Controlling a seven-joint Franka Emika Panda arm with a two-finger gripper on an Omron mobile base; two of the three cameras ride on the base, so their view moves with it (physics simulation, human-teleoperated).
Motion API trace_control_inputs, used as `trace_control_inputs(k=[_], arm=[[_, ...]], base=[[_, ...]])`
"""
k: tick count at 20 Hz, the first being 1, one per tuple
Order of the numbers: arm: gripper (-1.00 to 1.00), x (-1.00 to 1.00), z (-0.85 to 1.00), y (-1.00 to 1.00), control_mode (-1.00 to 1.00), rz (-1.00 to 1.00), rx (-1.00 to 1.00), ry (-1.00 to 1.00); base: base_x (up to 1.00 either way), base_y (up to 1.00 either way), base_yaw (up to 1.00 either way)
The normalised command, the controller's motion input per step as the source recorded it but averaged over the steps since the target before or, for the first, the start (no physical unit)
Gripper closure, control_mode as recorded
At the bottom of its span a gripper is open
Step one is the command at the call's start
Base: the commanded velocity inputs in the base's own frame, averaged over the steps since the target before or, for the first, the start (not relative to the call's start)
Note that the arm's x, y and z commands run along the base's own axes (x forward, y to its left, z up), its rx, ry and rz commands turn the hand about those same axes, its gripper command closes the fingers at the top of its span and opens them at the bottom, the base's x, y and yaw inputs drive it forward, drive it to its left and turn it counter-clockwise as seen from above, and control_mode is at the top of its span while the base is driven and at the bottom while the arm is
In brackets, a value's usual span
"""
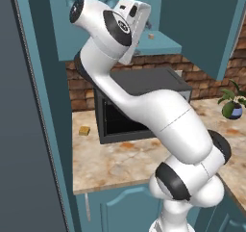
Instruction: Pick the sponge and spray from the cabinet and place them on the counter.
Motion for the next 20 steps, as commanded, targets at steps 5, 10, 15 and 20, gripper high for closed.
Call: trace_control_inputs(k=[5, 10, 15, 20], arm=[[-1.00, -0.06, -0.01, 0.05, -1.00, 0.18, 0.11, -0.25], [-1.00, -0.18, -0.05, -0.02, -1.00, 0.04, 0.16, -0.30], [-1.00, -0.10, -0.15, -0.01, -1.00, 0.04, 0.26, -0.29], [-1.00, -0.01, -0.08, 0.02, -1.00, 0.07, 0.22, -0.23]], base=[[0.00, 0.00, 0.00], [0.00, 0.00, 0.00], [0.00, 0.00, 0.00], [0.00, 0.00, 0.00]])
